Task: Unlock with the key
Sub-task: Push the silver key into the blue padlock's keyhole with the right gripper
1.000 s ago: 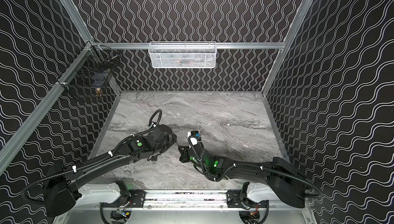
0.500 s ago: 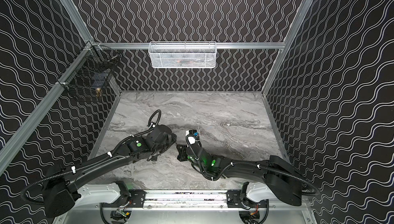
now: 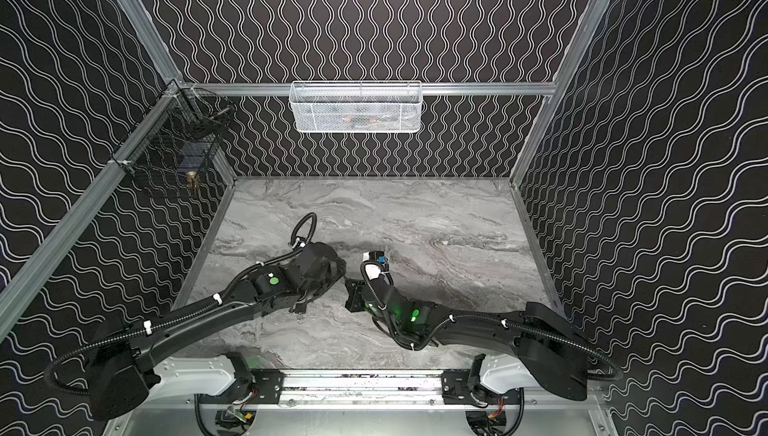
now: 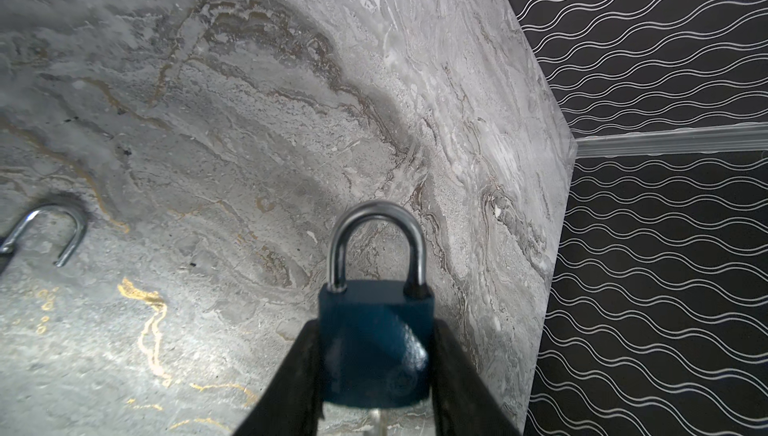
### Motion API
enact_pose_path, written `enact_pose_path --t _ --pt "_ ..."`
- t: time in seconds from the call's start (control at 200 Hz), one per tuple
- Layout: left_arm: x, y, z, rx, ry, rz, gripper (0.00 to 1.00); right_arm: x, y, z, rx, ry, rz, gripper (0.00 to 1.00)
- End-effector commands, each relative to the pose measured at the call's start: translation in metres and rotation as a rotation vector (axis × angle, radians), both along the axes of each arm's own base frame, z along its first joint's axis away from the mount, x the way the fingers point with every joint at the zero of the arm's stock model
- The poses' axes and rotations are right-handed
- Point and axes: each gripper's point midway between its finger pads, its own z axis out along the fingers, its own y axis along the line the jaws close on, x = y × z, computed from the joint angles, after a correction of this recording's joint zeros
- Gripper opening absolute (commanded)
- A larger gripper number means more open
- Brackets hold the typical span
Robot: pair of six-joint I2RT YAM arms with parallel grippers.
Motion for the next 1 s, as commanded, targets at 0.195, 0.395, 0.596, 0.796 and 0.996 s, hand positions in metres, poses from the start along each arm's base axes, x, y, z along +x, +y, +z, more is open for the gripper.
enact_pose_path --t 0.195,0.395,0.596,0.796,0.996 --pt "-0.002 0.004 -0.003 0.044 0.002 0.02 0.13 0.012 -0.009 0.021 0.003 -0.045 -0.069 0.0" --pt "-0.002 0.003 0.0 0.03 -0.003 0.026 0.12 0.014 -0.009 0.019 -0.017 -0.035 -0.081 0.0" --pt "-0.004 -0.004 0.004 -0.057 -0.001 0.037 0.1 0.011 -0.004 0.014 0.009 -0.019 -0.066 0.0" --pt "-0.006 -0.006 0.009 -0.163 -0.005 0.067 0.07 0.009 -0.004 0.011 0.008 -0.033 -0.085 0.0" --pt "-0.008 -0.008 0.014 -0.217 0.0 0.08 0.06 0.01 -0.006 0.012 -0.015 -0.078 -0.117 0.0"
